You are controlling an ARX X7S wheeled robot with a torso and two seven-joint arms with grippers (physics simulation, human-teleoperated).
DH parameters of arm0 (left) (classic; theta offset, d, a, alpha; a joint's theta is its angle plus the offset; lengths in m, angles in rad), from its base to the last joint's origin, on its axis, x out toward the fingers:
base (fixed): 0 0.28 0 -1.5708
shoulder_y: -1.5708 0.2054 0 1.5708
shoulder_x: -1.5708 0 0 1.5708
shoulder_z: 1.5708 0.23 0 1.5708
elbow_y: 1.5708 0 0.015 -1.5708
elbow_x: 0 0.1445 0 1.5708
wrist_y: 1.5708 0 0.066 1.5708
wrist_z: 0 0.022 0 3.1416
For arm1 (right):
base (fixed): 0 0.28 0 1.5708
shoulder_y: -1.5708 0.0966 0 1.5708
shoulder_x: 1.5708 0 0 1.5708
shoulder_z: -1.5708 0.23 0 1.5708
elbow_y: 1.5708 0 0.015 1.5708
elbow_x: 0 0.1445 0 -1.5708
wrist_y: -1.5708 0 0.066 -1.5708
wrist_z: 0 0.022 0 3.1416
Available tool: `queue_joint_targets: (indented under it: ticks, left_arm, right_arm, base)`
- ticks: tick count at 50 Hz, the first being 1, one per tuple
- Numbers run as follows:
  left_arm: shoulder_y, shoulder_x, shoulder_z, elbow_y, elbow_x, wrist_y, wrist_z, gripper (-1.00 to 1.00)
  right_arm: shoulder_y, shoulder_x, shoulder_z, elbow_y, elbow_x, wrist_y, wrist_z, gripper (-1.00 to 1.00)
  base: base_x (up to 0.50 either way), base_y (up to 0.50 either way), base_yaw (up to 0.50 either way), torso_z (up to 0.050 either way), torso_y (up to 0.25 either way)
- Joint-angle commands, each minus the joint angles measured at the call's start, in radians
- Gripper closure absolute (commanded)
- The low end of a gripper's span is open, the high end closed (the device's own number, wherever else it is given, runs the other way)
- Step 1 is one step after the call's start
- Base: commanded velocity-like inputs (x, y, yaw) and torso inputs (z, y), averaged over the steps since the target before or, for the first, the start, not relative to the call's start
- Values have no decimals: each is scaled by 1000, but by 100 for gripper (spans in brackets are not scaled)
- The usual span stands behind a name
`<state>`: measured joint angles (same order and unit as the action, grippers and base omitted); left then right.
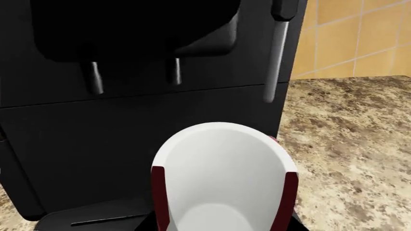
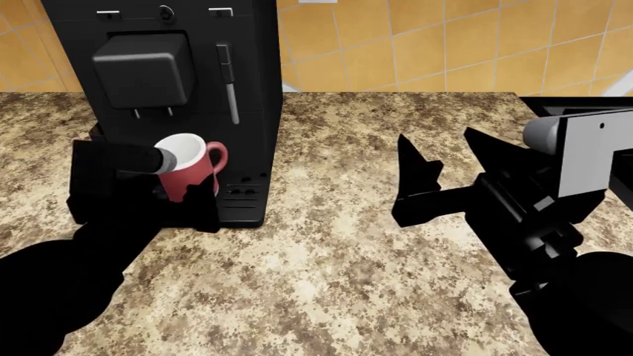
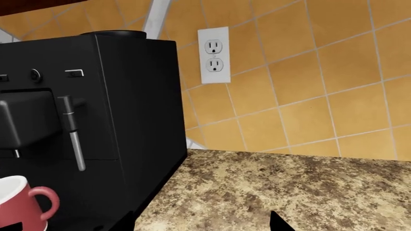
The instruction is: Pick the mug from under the coffee machine dispenser and place it on the counter.
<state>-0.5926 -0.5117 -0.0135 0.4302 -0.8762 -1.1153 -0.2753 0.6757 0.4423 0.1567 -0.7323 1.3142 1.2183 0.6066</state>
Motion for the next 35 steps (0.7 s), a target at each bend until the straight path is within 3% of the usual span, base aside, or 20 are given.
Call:
queue_joint_targets:
  ticks: [1, 22, 35]
  left_arm:
    - [1, 11, -3, 117, -87, -36, -16, 100]
    - [-240, 185, 225, -124, -7, 46, 121, 100]
    - [-296, 263, 334, -285, 89, 161, 198, 100]
  right_arm:
    - [-17, 13, 12, -10, -13, -21, 3, -100]
    - [-175, 17, 116, -85, -27, -108, 19, -100]
    - [-147, 54, 148, -141, 60, -103, 101, -100]
  base:
    - [0, 0, 0, 0, 0]
    - [0, 0, 0, 0, 0]
    - [0, 0, 0, 0, 0]
